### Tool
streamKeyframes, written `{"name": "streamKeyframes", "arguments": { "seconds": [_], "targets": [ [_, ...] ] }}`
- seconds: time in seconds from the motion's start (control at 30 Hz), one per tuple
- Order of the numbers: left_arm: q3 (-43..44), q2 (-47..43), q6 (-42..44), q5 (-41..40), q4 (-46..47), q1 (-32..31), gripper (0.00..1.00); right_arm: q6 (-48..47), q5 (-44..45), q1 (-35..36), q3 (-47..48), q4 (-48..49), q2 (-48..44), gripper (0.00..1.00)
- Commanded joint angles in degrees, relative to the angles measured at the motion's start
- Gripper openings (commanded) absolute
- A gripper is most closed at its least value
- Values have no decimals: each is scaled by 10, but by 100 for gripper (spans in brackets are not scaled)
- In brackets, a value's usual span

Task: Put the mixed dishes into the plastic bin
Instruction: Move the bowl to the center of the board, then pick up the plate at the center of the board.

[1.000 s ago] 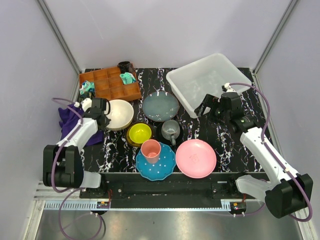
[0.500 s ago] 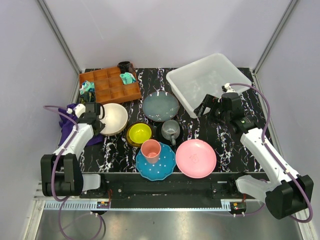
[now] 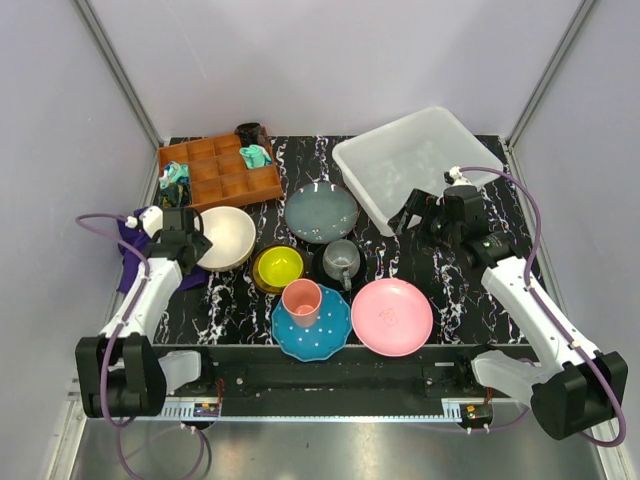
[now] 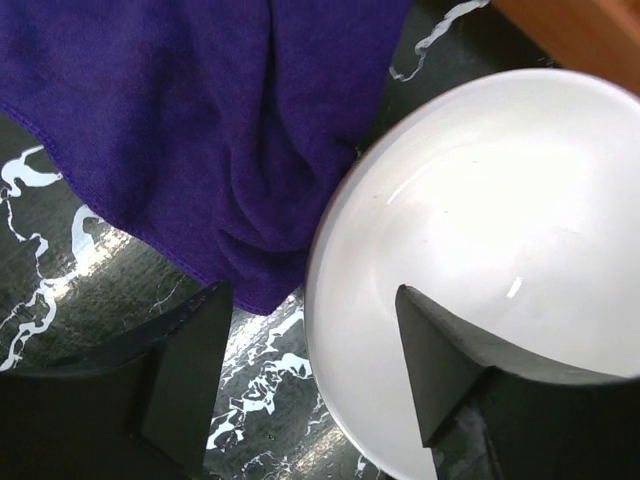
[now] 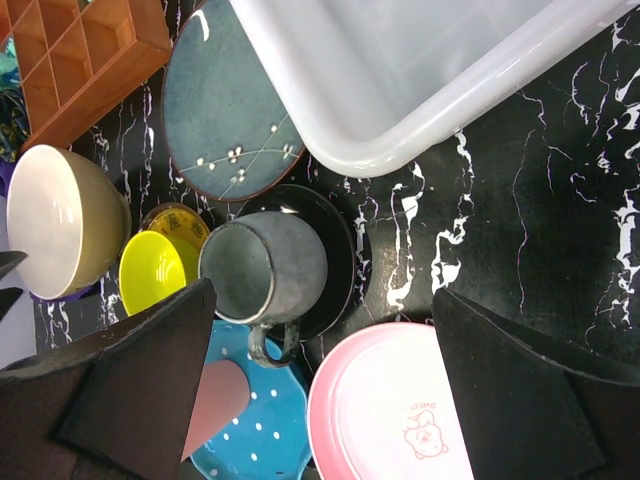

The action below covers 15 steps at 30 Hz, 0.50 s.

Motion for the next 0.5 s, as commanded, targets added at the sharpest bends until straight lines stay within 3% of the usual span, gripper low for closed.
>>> {"name": "streamKeyframes", "arguments": {
  "seconds": [0.0,0.3,0.47],
  "targets": [
    [23,-49,19,17,7,2,74,-21,6,5,15,-5,-8,100],
    [31,-121,56,64,6,-6,76,-45,8,11,48,-32,13,100],
    [52,-133,74,41,6,-67,76,-51,21,38,66,-41,27,100]
  ]
}}
